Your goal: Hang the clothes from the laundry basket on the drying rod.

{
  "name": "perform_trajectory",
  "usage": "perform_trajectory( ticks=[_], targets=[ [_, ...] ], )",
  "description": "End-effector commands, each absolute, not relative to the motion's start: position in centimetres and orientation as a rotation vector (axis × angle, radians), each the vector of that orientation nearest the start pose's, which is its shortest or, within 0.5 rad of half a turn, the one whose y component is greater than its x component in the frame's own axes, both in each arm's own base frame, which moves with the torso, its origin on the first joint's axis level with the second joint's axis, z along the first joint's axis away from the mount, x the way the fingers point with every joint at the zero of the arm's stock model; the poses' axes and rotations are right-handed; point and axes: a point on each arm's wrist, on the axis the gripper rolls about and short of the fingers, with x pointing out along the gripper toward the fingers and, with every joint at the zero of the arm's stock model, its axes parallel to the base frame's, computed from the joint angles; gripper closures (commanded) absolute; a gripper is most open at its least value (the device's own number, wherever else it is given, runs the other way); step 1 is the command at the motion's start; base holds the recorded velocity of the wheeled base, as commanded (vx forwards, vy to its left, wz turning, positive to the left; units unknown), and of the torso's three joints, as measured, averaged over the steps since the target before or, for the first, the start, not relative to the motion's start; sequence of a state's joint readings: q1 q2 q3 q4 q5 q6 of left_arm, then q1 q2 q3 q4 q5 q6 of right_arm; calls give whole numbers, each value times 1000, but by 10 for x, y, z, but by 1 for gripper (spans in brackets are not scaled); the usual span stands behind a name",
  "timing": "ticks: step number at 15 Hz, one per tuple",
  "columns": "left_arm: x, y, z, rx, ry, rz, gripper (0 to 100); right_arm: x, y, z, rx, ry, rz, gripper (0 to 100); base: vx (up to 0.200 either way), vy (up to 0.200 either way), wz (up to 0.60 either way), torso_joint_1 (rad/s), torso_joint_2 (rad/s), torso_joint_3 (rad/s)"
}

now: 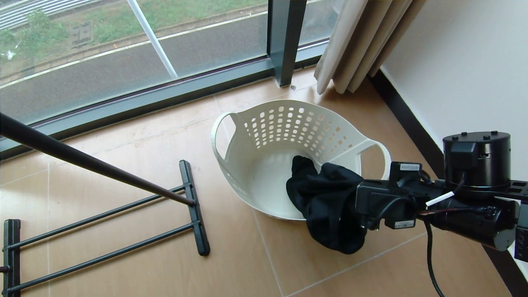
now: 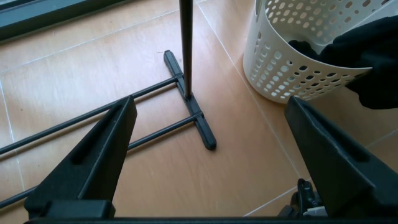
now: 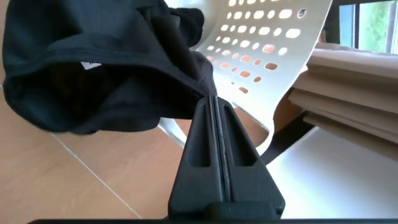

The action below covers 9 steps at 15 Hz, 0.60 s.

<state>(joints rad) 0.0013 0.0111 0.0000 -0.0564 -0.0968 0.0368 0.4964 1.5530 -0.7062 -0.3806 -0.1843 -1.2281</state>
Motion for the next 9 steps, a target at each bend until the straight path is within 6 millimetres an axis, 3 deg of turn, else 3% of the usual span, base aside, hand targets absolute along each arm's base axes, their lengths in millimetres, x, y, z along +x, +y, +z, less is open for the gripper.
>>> perform_trajectory(
  ticks=[1,6,9],
  targets=[
    [-22,-2,82,39,-48,-94,0,224,117,172,-1361,197,551,100,0,0,0,0,0,0],
    [-22,-2,82,39,-48,-94,0,200,110,180,-1317,53,487,100,0,0,0,0,0,0],
    [-22,-2,82,39,-48,-94,0,183,106,199,-1276,-80,419,100,0,0,0,0,0,0]
  ],
)
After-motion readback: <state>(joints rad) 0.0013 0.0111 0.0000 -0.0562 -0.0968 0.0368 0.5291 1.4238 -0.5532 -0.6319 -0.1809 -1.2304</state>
